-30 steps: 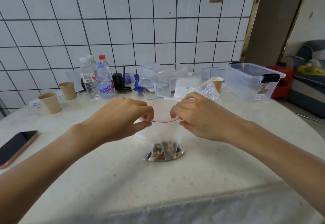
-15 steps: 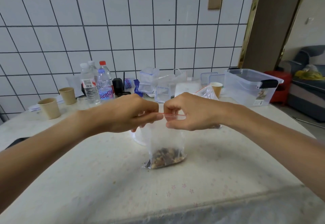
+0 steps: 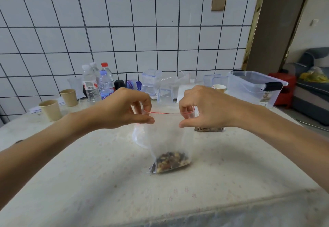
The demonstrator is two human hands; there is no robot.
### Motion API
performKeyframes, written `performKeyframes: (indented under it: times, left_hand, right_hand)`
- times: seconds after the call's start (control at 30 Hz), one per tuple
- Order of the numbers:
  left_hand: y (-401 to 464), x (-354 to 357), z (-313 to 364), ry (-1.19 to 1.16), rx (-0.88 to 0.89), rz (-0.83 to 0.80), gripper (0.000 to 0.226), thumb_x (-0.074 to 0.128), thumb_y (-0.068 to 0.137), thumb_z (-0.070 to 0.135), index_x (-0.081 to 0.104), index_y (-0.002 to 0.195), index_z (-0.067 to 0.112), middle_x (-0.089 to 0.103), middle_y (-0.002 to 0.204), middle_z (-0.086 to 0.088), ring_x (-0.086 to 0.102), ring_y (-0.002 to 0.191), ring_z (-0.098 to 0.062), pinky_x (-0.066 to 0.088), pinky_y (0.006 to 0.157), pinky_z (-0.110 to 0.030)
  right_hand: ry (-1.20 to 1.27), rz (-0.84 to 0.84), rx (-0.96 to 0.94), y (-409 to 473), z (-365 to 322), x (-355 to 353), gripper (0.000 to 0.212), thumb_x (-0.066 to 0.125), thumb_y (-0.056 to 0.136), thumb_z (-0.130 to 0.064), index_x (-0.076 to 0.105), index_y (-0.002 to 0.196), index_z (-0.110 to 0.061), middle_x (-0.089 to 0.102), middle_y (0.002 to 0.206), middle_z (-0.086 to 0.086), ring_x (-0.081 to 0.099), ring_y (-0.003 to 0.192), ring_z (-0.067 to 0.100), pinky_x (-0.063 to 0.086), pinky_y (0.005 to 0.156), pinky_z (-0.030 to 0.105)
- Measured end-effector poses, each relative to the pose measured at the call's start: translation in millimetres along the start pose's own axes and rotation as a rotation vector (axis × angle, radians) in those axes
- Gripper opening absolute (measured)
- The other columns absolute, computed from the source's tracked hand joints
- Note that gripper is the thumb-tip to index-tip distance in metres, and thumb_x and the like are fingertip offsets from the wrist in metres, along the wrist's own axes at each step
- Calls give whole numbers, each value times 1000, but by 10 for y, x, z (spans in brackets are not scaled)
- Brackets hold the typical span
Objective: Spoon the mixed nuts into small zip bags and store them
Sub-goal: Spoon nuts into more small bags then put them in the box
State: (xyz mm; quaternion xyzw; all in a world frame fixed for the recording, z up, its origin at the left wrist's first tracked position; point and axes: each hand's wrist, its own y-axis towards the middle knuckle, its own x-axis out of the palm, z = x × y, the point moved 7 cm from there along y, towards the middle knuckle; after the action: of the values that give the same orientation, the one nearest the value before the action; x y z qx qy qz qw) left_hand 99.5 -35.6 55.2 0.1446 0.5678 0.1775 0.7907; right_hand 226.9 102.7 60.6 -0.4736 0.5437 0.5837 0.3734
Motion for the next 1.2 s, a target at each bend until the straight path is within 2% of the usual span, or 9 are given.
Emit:
performKeyframes:
  times: [0.07,0.27,0.4,0.53,0.63,0.77,1.0,1.07,1.2]
  left_hand:
    - [-7,-2,-19,-19,1,25,33,77,76,50,66,84,20,70,83,10,72,79,-11,61,66,-31]
    - [-22,-1,-53,2,19,33,27,76,79,45,69,83,20,72,86,11,71,86,-13,62,72,-30]
    - [-35,-30,-57,29,26,50,27,74,81,47,69,86,20,71,87,11,71,86,-13,62,72,-26]
    - [-49,-27,-40,91,49,58,17,76,88,37,69,101,28,70,94,16,69,92,-8,60,75,-24]
    - [-31,-24,-41,190,51,54,17,72,91,36,72,106,29,67,98,19,67,94,-5,60,78,-26]
    - [-63,-12,-113,197,-23,47,27,65,88,55,72,97,30,60,101,18,63,93,-4,59,79,-26]
    - [-193,58,-189,12,-142,107,36,63,87,50,67,102,18,71,100,11,70,94,-1,61,83,-28]
    - [-281,106,-241,-95,-180,196,33,66,88,43,63,108,18,74,103,8,72,95,-5,61,83,-28]
    - [-521,366,-401,-387,-328,336,58,77,80,40,53,130,25,72,116,5,74,98,-9,61,82,-25]
  right_hand:
    - [-30,40,-15,-2,-20,-24,28,82,84,-42,61,77,-25,60,78,-10,50,81,3,31,78,4]
    - [-101,89,-38,0,-17,-73,32,81,82,-48,60,70,-28,58,77,-8,44,84,-2,22,86,2]
    - [-97,48,-18,16,41,-67,33,80,82,-52,59,70,-29,59,76,-7,50,80,8,29,86,15]
    - [-90,26,7,64,45,-27,37,81,82,-47,51,68,-31,51,69,-13,45,71,1,42,80,32]
    - [-88,39,22,95,49,15,37,80,83,-46,52,70,-27,49,65,-13,46,67,-4,41,69,33]
    - [-101,67,58,89,151,14,51,76,82,-59,47,60,-23,47,56,-9,48,65,-4,27,56,26]
    - [-138,121,89,34,186,-10,54,68,85,-63,40,60,-24,47,59,-9,41,57,6,28,56,30]
    - [-76,209,132,-9,230,-34,46,71,85,-59,44,66,-26,51,63,-11,46,60,5,36,58,33]
    - [210,385,265,-203,409,110,34,78,84,-50,58,86,-23,64,79,-10,60,72,10,54,68,37]
